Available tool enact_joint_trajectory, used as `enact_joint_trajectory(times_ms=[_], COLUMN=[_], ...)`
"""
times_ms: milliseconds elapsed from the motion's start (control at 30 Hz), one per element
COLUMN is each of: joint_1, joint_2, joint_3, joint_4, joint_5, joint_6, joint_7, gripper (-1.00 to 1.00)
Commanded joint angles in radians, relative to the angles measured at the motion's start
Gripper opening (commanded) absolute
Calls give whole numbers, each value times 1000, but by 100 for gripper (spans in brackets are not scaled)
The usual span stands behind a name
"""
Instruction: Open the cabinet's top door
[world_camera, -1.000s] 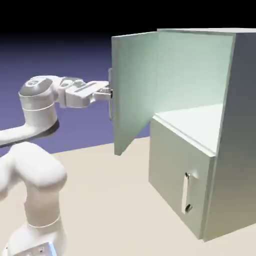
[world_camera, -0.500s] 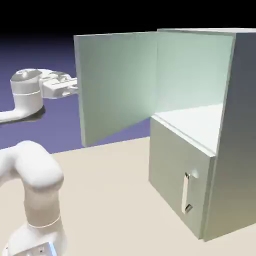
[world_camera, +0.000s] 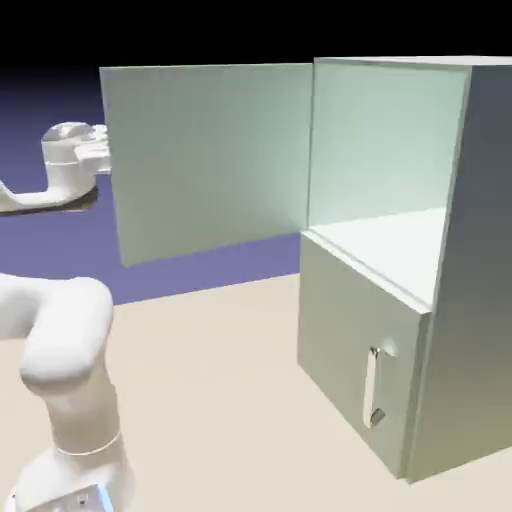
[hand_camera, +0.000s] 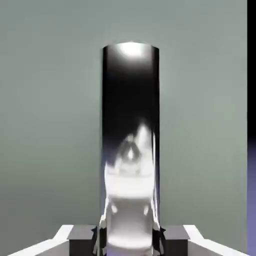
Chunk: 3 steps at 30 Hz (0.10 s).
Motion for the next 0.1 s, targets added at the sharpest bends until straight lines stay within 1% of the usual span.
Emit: enact_joint_trajectory(times_ms=[0, 33, 67], joint_1=[-31, -31, -31], joint_2=[0, 0, 0], joint_3=[16, 16, 16], joint_4=[31, 31, 31], joint_5=[7, 7, 7], joint_6=[-23, -23, -23], joint_7=[-5, -5, -5], gripper=[-100, 100, 100])
